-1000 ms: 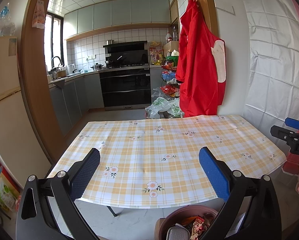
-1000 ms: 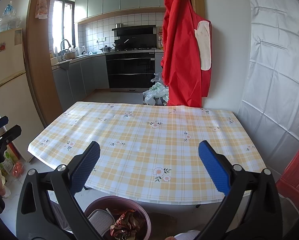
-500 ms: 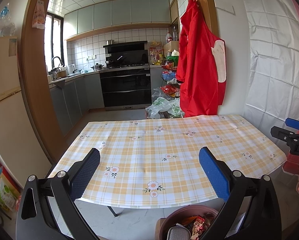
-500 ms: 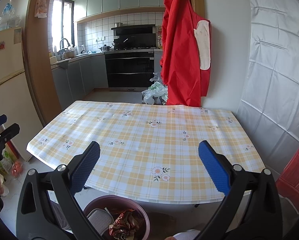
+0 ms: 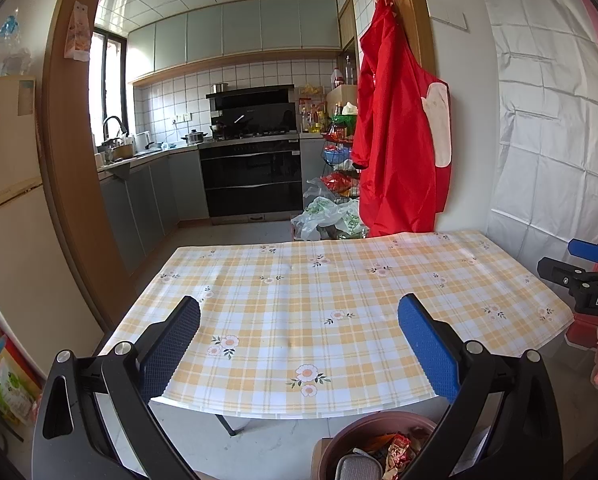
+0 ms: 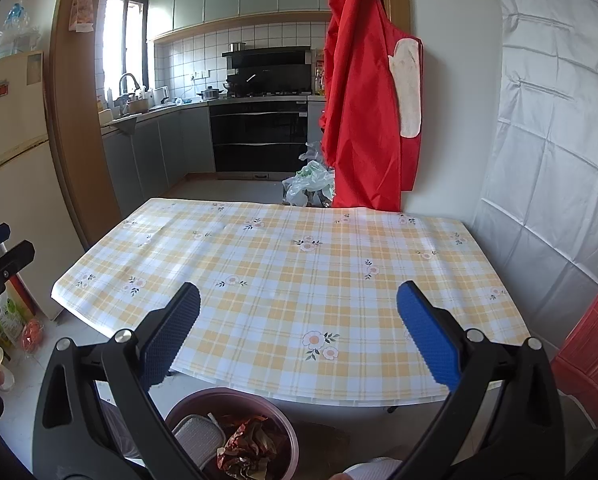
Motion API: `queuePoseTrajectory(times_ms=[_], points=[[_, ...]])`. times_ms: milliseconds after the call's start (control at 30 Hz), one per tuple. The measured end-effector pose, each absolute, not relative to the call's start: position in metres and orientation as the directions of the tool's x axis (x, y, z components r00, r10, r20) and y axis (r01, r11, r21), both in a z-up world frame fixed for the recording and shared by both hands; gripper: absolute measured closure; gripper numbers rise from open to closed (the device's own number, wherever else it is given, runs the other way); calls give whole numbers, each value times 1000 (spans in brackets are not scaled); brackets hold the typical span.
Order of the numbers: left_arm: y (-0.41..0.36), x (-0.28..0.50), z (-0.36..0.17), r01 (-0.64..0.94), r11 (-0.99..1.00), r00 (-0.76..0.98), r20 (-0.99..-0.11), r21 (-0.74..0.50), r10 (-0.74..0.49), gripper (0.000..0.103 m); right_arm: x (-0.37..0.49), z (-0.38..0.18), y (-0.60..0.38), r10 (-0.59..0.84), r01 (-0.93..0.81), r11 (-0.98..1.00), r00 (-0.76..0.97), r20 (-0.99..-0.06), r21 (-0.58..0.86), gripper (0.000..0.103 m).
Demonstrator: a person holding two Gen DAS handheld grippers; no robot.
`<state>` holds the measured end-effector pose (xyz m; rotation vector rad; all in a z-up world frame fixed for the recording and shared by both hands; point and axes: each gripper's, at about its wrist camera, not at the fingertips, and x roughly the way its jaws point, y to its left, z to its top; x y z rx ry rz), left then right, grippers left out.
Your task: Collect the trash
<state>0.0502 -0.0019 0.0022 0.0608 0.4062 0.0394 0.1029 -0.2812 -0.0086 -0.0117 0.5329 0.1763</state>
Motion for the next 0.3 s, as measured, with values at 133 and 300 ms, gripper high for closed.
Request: queuePoseTrajectory(times_ms=[133,300], points=[[-3,51,2,-21,997,916,-399,69,47,6,103,-9,-281,163,-169,985,847,-507,34,6],[-3,50,3,-31,997,916,-397,68,55,6,104,-9,-281,164,-170,985,845,-509,35,6]])
